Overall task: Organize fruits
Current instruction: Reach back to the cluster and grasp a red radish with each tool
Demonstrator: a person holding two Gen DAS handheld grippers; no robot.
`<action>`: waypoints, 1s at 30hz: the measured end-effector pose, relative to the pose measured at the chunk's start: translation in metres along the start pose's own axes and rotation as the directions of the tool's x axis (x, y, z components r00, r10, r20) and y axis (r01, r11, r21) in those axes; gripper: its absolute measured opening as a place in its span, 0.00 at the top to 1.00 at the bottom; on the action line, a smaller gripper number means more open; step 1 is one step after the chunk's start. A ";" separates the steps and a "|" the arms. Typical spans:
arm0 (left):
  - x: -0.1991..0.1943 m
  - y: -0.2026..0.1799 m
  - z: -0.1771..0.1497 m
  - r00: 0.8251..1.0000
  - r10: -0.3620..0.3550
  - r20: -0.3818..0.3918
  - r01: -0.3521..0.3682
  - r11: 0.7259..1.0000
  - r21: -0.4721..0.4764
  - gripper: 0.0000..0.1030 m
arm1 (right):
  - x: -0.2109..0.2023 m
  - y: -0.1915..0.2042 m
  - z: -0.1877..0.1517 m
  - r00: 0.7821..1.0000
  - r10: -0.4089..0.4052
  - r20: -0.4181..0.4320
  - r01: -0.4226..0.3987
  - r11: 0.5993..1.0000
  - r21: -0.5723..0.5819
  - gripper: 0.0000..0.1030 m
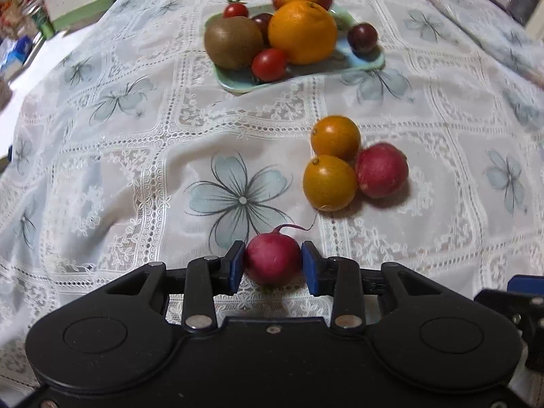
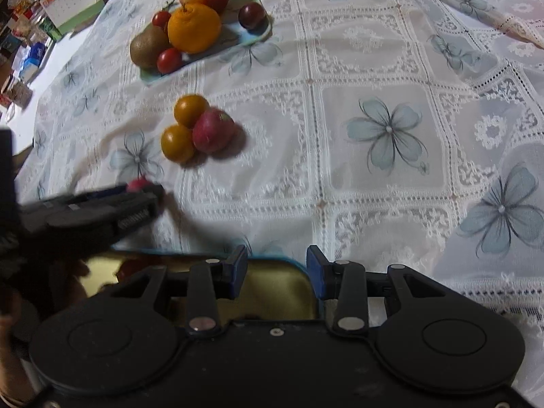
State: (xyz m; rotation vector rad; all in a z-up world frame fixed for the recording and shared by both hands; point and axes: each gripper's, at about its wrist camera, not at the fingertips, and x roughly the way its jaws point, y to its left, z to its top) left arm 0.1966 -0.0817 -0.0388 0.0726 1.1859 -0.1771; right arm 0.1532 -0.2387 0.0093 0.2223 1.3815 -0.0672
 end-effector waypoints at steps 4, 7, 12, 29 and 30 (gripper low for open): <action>-0.012 0.007 -0.001 1.000 0.009 0.013 -0.009 1.000 -0.021 0.57 | 0.003 0.006 0.017 1.000 0.016 0.022 -0.016 0.999 0.029 0.60; -0.025 0.014 -0.002 0.999 0.030 0.035 -0.029 0.999 -0.023 0.57 | 0.007 0.011 0.032 0.999 0.035 0.034 -0.038 0.997 0.073 0.60; -0.044 0.027 -0.009 0.996 0.051 0.072 -0.049 0.998 -0.025 0.57 | 0.018 0.027 0.057 0.998 0.023 0.064 -0.029 0.995 0.097 0.60; -0.055 0.045 -0.029 0.997 0.021 0.076 -0.018 0.999 -0.040 0.57 | 0.063 0.053 0.089 0.999 -0.014 0.033 0.008 0.981 0.192 0.58; -0.055 0.046 -0.029 0.997 0.018 0.076 -0.015 0.999 -0.041 0.57 | 0.065 0.055 0.090 0.999 -0.022 0.033 0.015 0.981 0.193 0.57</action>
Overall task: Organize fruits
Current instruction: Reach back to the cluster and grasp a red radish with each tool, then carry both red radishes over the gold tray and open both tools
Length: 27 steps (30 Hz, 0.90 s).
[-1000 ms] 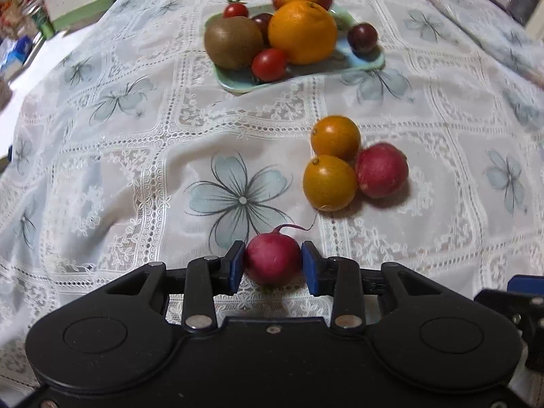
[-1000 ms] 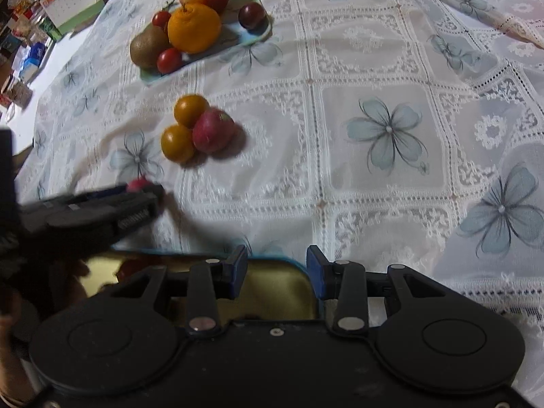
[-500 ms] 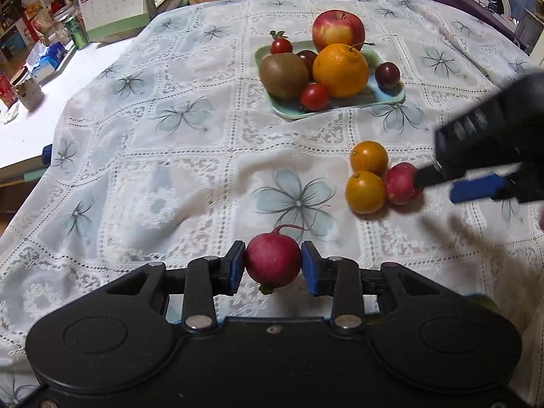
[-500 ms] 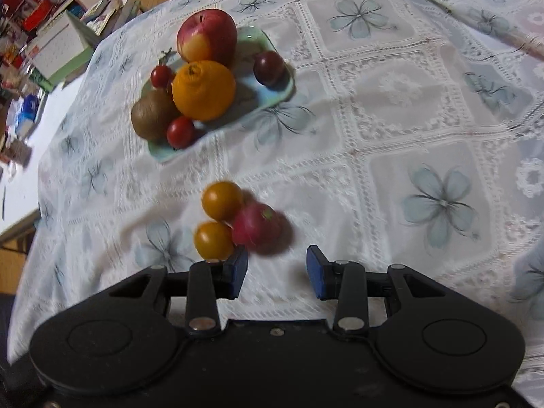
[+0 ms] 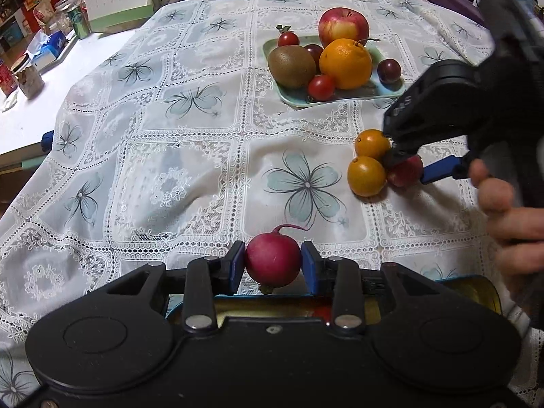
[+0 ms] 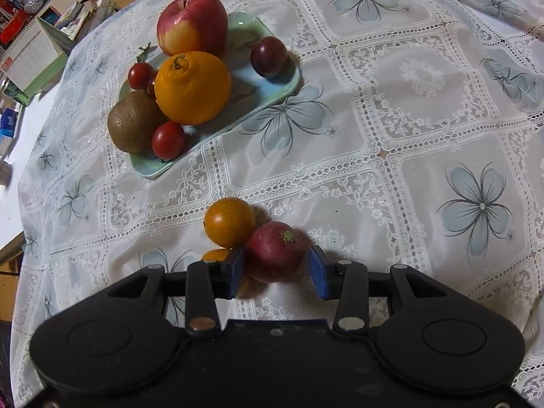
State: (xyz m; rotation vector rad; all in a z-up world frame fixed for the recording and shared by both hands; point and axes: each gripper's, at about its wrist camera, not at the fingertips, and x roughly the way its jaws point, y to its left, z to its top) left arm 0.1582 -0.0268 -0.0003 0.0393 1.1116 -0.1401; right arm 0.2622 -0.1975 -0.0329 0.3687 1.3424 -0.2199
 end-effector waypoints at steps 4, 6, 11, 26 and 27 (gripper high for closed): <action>-0.003 0.002 -0.001 1.000 -0.002 0.001 0.002 1.000 -0.005 0.57 | 0.017 0.007 0.007 0.998 -0.053 -0.022 0.052 0.999 -0.015 0.56; -0.006 0.002 -0.002 1.000 0.001 0.005 -0.001 1.000 -0.002 0.57 | 0.025 0.009 0.007 0.997 -0.064 -0.032 0.062 0.997 -0.043 0.56; -0.014 0.002 -0.002 1.000 -0.002 0.013 0.002 1.000 -0.002 0.57 | 0.015 0.010 -0.001 0.998 -0.058 0.004 0.058 0.992 -0.111 0.61; -0.053 -0.005 -0.016 0.998 -0.031 0.049 0.029 0.999 0.041 0.57 | -0.054 -0.025 -0.050 0.999 0.030 0.043 -0.020 0.978 -0.209 0.61; -0.054 -0.005 -0.018 0.998 -0.034 0.049 0.032 0.999 0.043 0.57 | -0.058 -0.027 -0.056 0.998 0.035 0.043 -0.024 0.975 -0.220 0.61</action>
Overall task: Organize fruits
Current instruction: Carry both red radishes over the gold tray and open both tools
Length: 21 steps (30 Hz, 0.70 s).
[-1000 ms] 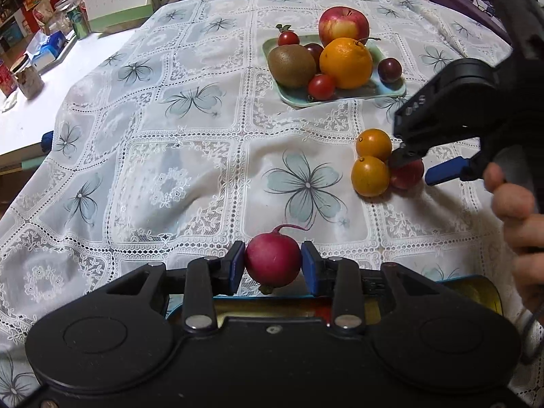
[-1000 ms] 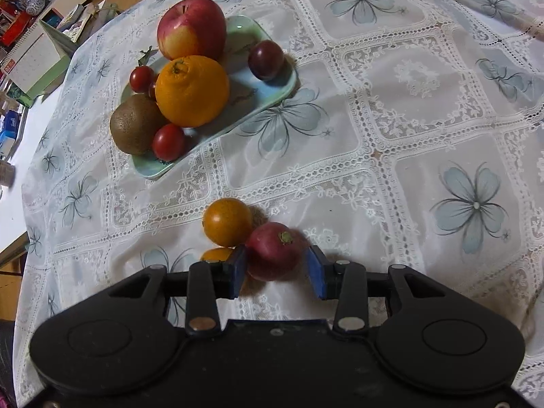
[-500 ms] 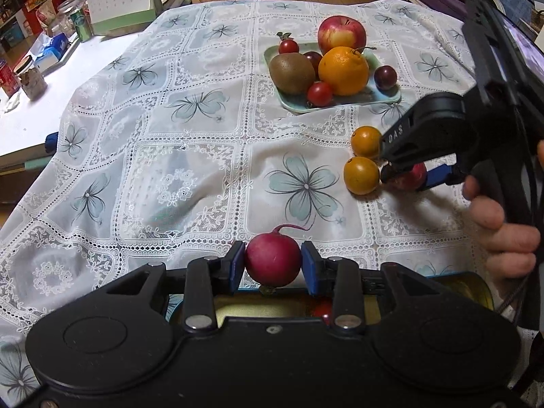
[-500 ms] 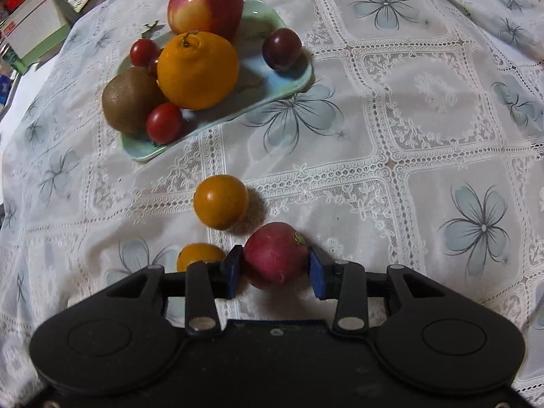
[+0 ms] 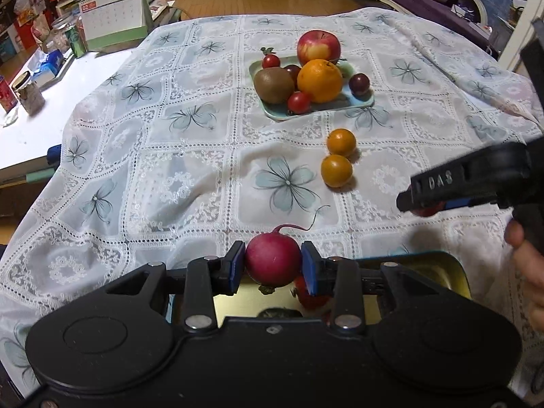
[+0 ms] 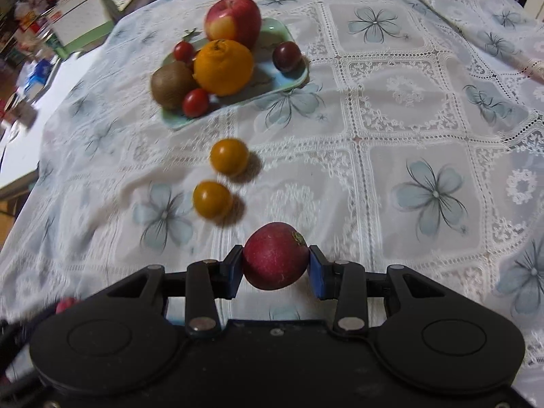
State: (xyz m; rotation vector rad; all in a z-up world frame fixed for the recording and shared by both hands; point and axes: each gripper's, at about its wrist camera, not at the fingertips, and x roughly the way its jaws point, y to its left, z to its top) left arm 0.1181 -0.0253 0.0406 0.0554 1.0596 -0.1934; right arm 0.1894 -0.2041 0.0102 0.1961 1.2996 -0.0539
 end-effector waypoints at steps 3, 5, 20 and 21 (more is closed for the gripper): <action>-0.004 -0.002 -0.005 1.000 0.005 0.006 -0.005 1.000 0.008 0.57 | -0.010 -0.001 -0.017 1.000 0.015 -0.001 -0.015 0.999 -0.029 0.61; -0.006 -0.004 -0.009 1.000 0.012 0.012 -0.012 1.000 0.016 0.57 | -0.016 -0.001 -0.027 1.000 0.023 0.001 -0.023 0.999 -0.045 0.61; -0.014 -0.008 -0.042 1.000 0.000 -0.006 0.000 1.000 0.017 0.57 | -0.034 -0.002 -0.083 0.999 0.016 -0.034 -0.020 0.991 -0.132 0.61; -0.015 -0.008 -0.045 1.000 -0.004 -0.007 0.005 1.000 0.014 0.57 | -0.035 -0.002 -0.086 0.999 0.020 -0.041 -0.025 0.990 -0.138 0.61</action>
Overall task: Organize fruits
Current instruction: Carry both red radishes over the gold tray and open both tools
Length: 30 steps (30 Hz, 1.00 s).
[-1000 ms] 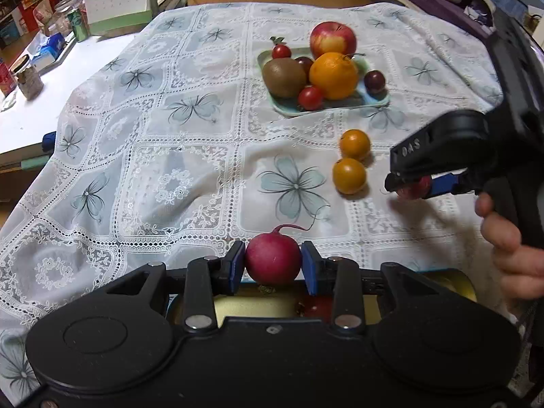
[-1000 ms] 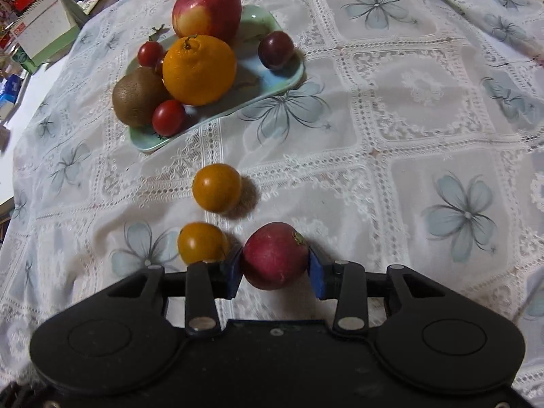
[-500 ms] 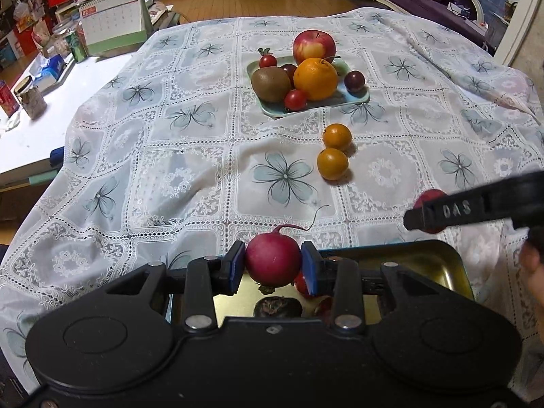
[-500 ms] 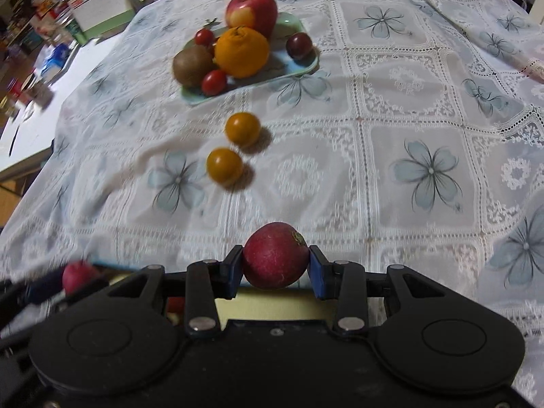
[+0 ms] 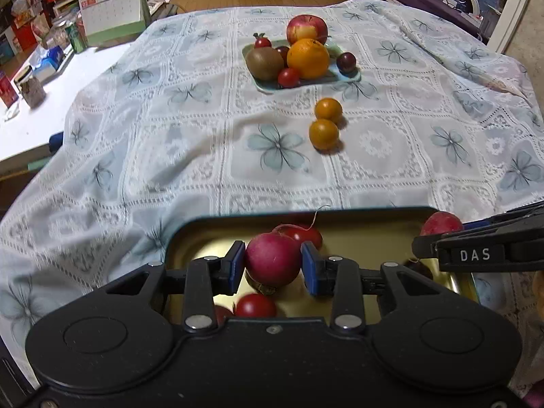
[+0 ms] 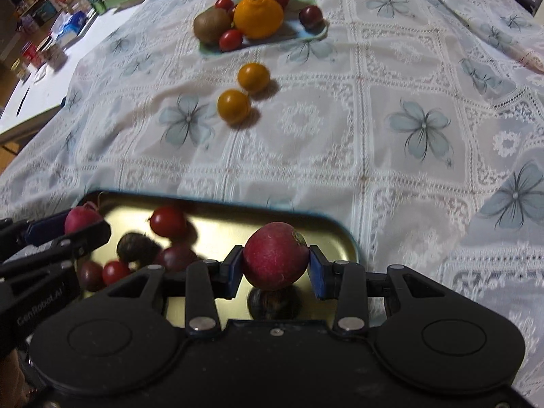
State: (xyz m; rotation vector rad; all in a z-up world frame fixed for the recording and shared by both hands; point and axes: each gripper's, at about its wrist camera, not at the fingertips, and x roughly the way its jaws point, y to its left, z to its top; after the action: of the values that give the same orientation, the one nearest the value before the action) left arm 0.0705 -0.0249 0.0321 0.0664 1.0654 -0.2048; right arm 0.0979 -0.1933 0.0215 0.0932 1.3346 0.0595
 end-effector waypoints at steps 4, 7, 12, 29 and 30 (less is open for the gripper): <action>-0.004 0.000 -0.015 1.000 -0.001 -0.004 0.001 1.000 -0.009 0.57 | -0.004 0.005 -0.016 1.000 -0.002 -0.009 0.002 1.000 -0.029 0.61; -0.007 0.002 -0.027 1.000 0.002 -0.011 -0.003 1.000 -0.024 0.57 | -0.008 0.007 -0.026 1.000 0.013 -0.015 -0.014 0.999 -0.050 0.61; -0.012 0.011 -0.047 1.000 -0.001 -0.031 -0.001 0.998 -0.070 0.57 | -0.016 0.012 -0.041 1.000 0.009 -0.009 -0.010 0.997 -0.074 0.61; 0.000 0.012 -0.080 0.994 -0.018 -0.109 0.007 0.995 -0.100 0.57 | -0.006 0.026 -0.058 0.997 0.029 -0.070 -0.038 0.990 -0.136 0.61; 0.001 0.012 -0.080 0.994 -0.018 -0.111 0.006 0.995 -0.103 0.57 | -0.004 0.029 -0.059 0.996 0.031 -0.081 -0.043 0.988 -0.148 0.61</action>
State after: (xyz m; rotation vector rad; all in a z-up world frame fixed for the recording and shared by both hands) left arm 0.0043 -0.0009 -0.0079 -0.0216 1.1870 -0.1581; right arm 0.0396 -0.1628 0.0144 -0.0113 1.4030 0.1961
